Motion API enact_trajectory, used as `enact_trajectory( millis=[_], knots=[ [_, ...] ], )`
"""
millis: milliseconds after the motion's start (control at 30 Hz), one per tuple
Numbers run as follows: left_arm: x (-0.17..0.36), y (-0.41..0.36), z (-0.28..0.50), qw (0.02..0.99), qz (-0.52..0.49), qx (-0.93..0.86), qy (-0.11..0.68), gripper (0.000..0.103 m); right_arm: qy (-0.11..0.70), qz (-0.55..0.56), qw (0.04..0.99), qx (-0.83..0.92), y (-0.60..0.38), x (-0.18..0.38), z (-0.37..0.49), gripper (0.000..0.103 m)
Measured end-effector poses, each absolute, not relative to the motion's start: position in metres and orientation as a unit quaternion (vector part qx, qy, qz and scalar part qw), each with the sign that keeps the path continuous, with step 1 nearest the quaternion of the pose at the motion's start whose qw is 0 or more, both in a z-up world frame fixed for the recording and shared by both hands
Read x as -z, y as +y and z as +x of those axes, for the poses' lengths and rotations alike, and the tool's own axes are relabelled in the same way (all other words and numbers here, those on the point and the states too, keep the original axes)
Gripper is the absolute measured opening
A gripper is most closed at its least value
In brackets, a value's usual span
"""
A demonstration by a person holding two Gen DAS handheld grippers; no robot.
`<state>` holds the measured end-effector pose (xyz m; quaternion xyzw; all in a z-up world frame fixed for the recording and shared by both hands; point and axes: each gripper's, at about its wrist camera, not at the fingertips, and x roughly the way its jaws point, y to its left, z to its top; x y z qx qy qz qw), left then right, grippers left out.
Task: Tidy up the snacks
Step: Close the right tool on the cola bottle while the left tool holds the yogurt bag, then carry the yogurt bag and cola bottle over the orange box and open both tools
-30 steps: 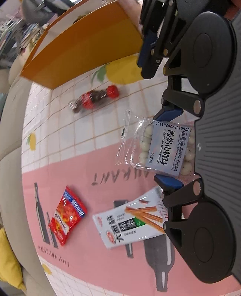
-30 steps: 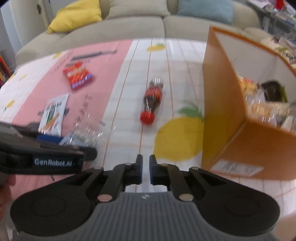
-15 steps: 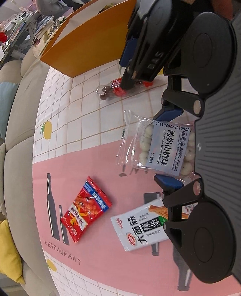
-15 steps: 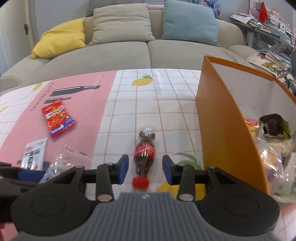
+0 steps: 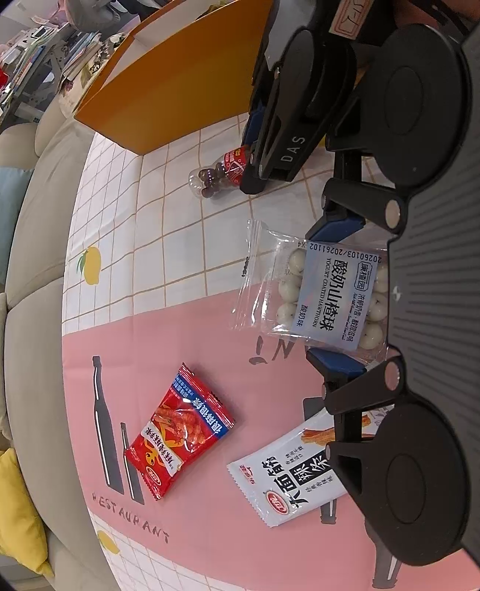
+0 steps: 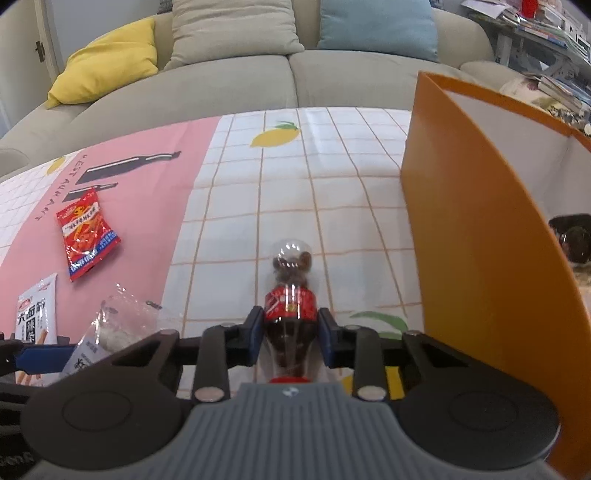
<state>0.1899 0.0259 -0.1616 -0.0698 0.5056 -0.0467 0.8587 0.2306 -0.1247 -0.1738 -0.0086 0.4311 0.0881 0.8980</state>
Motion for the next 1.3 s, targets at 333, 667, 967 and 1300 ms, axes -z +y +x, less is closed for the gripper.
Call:
enact_trajectory(
  millis=[333, 667, 967, 1300],
  knots=[
    [0.142, 0.027, 0.177, 0.866, -0.077, 0.047, 0.492, 0.07, 0.429, -0.024, 0.896, -0.114, -0.132, 0.158, 0.205, 0.028],
    [0.101, 0.018, 0.153, 0.874, -0.087, 0.053, 0.475, 0.07, 0.39, -0.026, 0.906, -0.161, -0.148, 0.104, 0.148, 0.028],
    [0.056, -0.02, 0.141, 0.886, -0.071, 0.102, 0.448, 0.07, 0.358, -0.028, 0.918, -0.167, -0.197, 0.052, 0.119, 0.028],
    [0.026, -0.094, 0.16, 0.882, -0.028, 0.186, 0.433, 0.07, 0.349, -0.08, 0.925, -0.128, -0.268, 0.02, 0.122, 0.028]
  ],
)
